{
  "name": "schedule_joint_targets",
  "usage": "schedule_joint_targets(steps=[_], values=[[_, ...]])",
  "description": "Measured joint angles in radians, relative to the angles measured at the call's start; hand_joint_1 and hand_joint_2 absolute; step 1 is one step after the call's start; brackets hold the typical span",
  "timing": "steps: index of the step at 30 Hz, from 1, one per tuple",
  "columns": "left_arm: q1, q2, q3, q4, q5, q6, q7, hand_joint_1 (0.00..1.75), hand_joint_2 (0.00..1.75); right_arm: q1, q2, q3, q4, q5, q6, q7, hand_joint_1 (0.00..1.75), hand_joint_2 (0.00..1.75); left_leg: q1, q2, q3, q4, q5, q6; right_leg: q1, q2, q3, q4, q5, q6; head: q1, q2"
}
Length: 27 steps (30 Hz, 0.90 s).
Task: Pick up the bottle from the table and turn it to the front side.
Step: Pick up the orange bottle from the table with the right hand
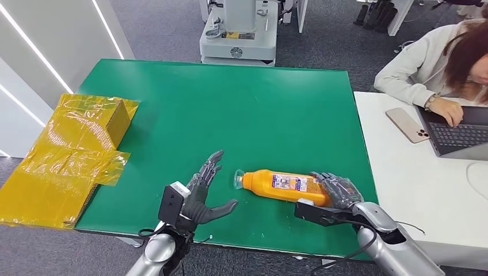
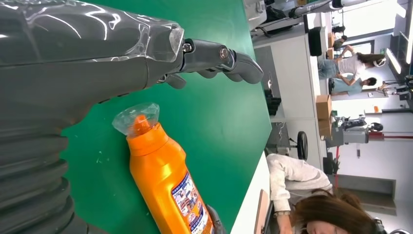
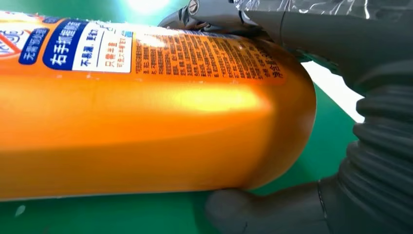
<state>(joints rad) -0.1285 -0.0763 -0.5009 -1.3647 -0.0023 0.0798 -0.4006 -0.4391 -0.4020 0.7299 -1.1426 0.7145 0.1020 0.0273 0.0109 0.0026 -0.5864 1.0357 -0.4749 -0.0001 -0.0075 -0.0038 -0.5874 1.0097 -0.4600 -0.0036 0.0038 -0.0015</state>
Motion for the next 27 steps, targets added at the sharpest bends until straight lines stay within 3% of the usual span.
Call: schedule_joint_targets(steps=[3, 13, 22, 27], values=[[0.0, 0.0, 0.0, 0.003, 0.0, -0.008, 0.0, 0.0, 1.75, 0.007, -0.006, -0.007, 0.0, -0.019, -0.003, -0.013, 1.74, 1.75, 0.0, 0.0, 0.0, 0.0, 0.0, 0.0, 0.0, 0.0, 0.0, 0.0, 0.0, 0.0, 0.0, 0.0], [-0.005, -0.005, 0.0, 0.018, 0.0, -0.017, 0.0, 0.0, 1.75, 0.038, -0.012, -0.027, 0.0, -0.078, -0.038, -0.051, 1.75, 1.75, 0.0, 0.0, 0.002, 0.0, 0.0, 0.0, 0.0, 0.0, 0.002, 0.0, 0.0, 0.0, 0.0, 0.0], [-0.003, -0.005, 0.0, 0.021, -0.008, 0.005, -0.01, 0.0, 1.75, 0.186, 0.032, -0.143, -0.04, -0.394, -0.145, -0.219, 1.75, 1.75, 0.0, -0.001, 0.001, 0.0, 0.0, 0.0, 0.0, -0.001, 0.002, 0.0, 0.0, 0.0, 0.0, 0.0], [-0.016, -0.005, 0.006, 0.021, -0.022, 0.03, -0.009, 0.0, 1.75, 0.258, 0.06, -0.189, -0.076, -0.497, -0.224, -0.259, 1.75, 1.75, 0.0, -0.002, 0.0, -0.001, 0.0, 0.0, 0.0, -0.002, 0.001, 0.0, 0.0, 0.0, 0.0, 0.0]])
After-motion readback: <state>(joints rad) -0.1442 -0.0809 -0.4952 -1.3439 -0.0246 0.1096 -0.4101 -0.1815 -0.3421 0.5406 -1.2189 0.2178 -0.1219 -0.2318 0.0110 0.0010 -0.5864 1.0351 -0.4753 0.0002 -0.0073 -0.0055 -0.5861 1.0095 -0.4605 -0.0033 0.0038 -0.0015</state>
